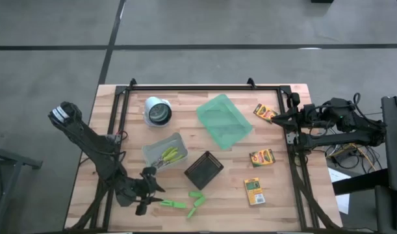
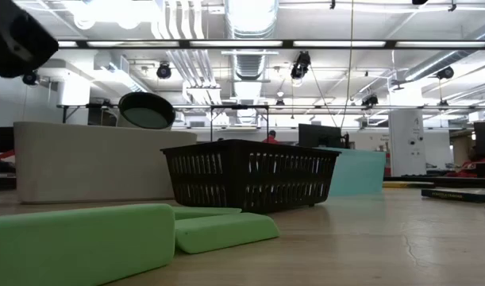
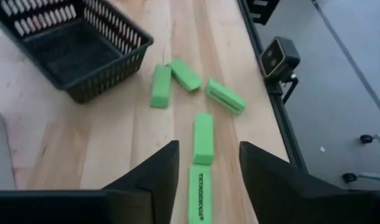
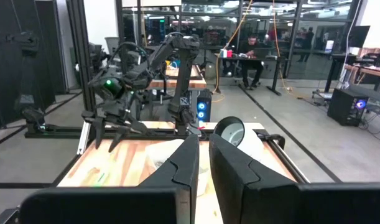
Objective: Pick & Place School Supplies
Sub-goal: Put the green eraser into the black bin
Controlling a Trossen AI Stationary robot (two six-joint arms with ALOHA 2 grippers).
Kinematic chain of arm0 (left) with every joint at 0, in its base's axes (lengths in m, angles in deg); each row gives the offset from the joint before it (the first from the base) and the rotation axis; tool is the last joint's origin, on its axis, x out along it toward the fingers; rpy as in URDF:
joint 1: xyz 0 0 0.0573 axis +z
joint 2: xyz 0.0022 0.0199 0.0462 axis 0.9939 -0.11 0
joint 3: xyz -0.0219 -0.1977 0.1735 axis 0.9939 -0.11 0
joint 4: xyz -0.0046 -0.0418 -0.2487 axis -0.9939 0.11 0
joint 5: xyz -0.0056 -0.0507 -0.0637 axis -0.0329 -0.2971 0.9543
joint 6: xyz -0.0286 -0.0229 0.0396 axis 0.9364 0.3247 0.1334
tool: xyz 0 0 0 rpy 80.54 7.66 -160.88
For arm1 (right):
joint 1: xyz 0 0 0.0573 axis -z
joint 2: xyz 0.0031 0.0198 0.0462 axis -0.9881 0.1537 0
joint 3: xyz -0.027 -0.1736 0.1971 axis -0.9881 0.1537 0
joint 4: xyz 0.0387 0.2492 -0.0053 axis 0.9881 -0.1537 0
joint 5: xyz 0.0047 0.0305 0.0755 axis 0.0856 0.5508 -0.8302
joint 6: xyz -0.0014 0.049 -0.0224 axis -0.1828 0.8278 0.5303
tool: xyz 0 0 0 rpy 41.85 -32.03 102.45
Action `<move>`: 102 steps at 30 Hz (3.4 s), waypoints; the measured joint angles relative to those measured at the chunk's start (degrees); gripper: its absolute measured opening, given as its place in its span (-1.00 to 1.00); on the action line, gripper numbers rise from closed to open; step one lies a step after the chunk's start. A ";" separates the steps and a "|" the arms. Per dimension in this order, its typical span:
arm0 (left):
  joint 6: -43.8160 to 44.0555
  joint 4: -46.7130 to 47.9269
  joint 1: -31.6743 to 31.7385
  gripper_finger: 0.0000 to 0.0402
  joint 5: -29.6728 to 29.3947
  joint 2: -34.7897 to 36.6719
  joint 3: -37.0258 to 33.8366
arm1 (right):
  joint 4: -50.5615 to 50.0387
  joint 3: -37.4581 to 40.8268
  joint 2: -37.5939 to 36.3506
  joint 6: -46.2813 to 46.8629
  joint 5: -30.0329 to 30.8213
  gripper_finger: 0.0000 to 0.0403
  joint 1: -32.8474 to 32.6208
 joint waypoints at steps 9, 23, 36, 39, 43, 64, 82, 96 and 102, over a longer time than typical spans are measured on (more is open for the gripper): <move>-3.20 0.87 -0.50 -0.04 -0.05 -0.96 0.35 | 0.00 0.00 0.00 0.00 0.01 -0.82 0.01; -1.48 4.41 -0.55 -0.04 4.88 -15.61 8.02 | 0.02 0.02 0.02 0.00 0.00 -0.82 0.02; -1.10 7.84 -0.46 -0.04 6.64 -19.37 8.67 | 0.00 0.00 0.00 -0.01 0.00 -0.82 0.01; -0.82 7.83 -0.46 -0.04 7.61 -20.18 8.67 | 0.00 0.00 0.00 0.00 0.00 -0.82 0.02; -0.74 8.14 -0.46 -0.04 7.59 -20.57 8.69 | 0.00 0.01 0.00 0.00 0.00 -0.82 0.02; 1.69 9.01 -0.28 -0.21 8.00 -22.27 8.71 | 0.00 0.00 0.02 0.00 0.00 -0.82 0.02; 3.61 8.92 -0.28 -0.54 7.66 -22.25 8.69 | 0.02 0.01 0.01 0.00 0.00 -0.82 0.02; 3.59 12.56 -0.29 -0.54 8.56 -21.11 10.24 | 0.01 0.00 0.00 0.00 0.00 -0.82 0.01; 3.60 20.47 -0.28 -0.54 7.55 -18.60 14.03 | 0.00 0.00 0.00 0.00 0.00 -0.82 0.00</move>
